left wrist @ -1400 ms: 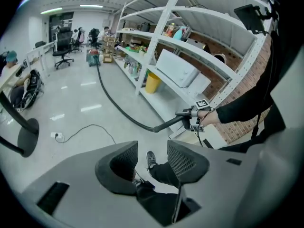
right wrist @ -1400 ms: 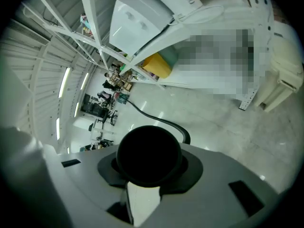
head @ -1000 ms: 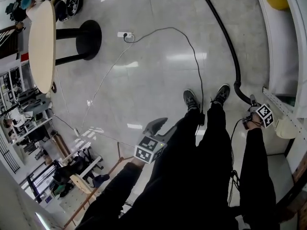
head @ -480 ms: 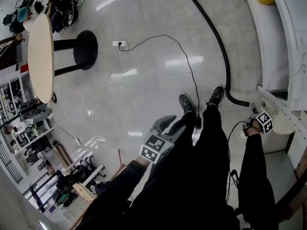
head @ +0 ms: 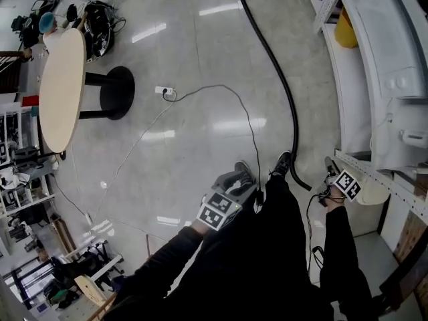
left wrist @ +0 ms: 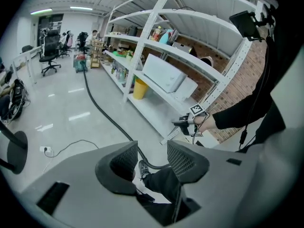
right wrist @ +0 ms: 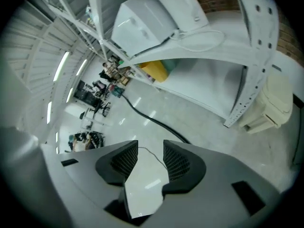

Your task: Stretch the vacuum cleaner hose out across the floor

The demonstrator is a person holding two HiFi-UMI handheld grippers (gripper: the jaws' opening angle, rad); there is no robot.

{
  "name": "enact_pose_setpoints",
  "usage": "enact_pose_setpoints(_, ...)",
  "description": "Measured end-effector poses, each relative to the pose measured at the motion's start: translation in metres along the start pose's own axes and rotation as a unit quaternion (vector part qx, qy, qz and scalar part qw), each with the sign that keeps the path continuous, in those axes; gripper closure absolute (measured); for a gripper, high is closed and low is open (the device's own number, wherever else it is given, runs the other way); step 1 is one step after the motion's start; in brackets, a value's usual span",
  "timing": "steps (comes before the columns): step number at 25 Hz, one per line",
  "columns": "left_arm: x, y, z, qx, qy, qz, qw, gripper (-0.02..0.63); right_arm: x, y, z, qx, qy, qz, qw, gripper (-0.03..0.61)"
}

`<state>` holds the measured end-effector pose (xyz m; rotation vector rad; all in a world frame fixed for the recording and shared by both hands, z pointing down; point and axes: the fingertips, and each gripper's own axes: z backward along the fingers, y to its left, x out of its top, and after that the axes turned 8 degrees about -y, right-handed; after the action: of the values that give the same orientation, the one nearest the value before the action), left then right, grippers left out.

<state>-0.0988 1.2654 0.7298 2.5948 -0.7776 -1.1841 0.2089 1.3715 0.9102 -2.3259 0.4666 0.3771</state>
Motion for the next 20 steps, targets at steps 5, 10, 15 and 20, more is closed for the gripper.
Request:
enact_pose_setpoints(5, 0.021, 0.01, 0.031, 0.021, -0.04, -0.003, 0.999, 0.407, 0.007, 0.138, 0.035, 0.124, 0.01, 0.092, 0.988, 0.439)
enact_pose_setpoints(10, 0.032, 0.032, 0.082, 0.052, -0.086, 0.004, 0.9949, 0.407, 0.0, 0.246, 0.085, 0.203, -0.004, 0.157, 0.966, 0.519)
enact_pose_setpoints(15, 0.037, 0.052, 0.129, 0.063, -0.148, 0.04, 0.9861, 0.407, -0.01, 0.325, 0.124, 0.225, -0.027, 0.259, 0.939, 0.534)
enact_pose_setpoints(20, 0.021, 0.078, 0.148, 0.034, -0.167, 0.061, 0.9835, 0.407, -0.058, 0.375, 0.138, 0.197, -0.006, 0.386, 0.901, 0.541)
